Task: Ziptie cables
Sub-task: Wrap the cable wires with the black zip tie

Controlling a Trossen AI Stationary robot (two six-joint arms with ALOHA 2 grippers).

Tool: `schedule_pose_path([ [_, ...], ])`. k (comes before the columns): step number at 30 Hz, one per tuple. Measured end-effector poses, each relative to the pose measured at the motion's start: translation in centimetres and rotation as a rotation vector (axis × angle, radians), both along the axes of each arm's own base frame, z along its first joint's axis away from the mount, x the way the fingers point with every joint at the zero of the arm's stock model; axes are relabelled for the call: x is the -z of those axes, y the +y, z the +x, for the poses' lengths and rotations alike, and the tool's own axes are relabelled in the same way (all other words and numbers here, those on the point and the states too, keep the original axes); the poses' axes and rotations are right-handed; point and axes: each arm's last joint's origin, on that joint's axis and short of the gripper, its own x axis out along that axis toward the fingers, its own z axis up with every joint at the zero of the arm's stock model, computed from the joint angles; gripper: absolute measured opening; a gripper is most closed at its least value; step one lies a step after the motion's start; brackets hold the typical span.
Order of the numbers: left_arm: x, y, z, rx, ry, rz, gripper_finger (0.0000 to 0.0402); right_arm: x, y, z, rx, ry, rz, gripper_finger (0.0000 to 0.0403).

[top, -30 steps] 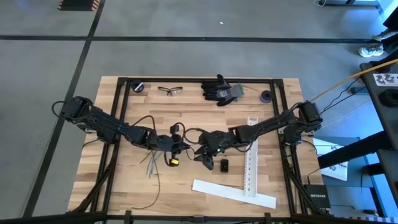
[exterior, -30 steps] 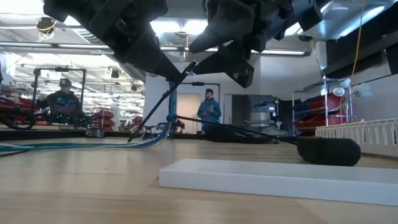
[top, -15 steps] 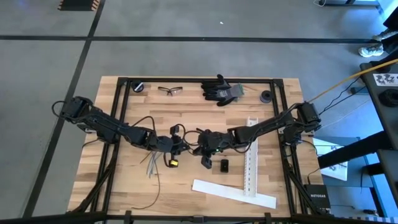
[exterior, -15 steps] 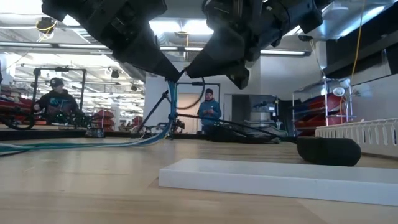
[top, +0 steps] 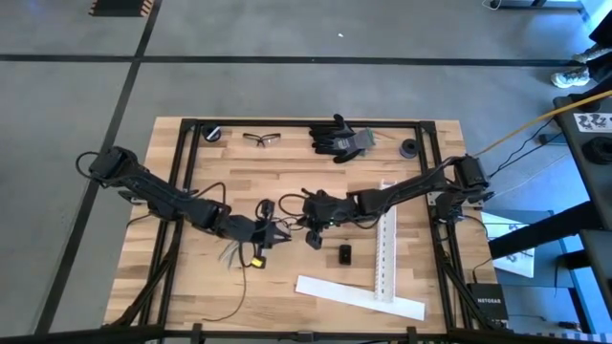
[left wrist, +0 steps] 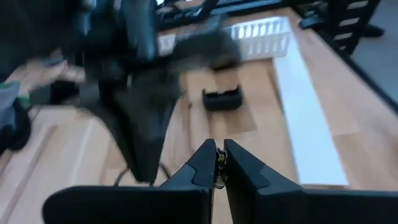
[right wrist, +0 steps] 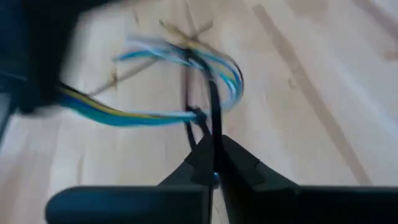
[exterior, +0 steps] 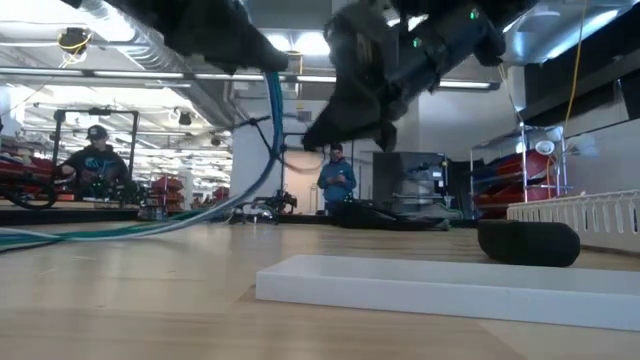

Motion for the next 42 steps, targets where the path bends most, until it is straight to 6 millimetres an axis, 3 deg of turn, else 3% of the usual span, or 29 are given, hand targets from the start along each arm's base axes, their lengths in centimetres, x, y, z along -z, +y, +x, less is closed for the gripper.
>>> schedule_pose_path([
  [5, -0.8, -0.7, -0.4, 0.034, -0.042, -0.002, 0.0005, 1.7, -0.2, 0.1, 0.000, 0.064, 0.000, 0.0000],
  [18, -5.5, -2.0, -3.2, 0.124, -0.201, -0.077, 0.0005, 1.9, -1.4, 0.2, 0.042, 0.083, -0.013, 0.0000],
  [33, -7.6, -2.7, -5.4, 0.193, -0.278, -0.089, 0.0005, 2.4, -2.2, 0.3, 0.052, 0.098, -0.026, 0.0000],
  [42, -7.4, -2.5, -5.4, 0.179, -0.251, -0.098, 0.0005, 3.4, -2.0, 0.7, 0.037, 0.097, 0.011, 0.0000],
])
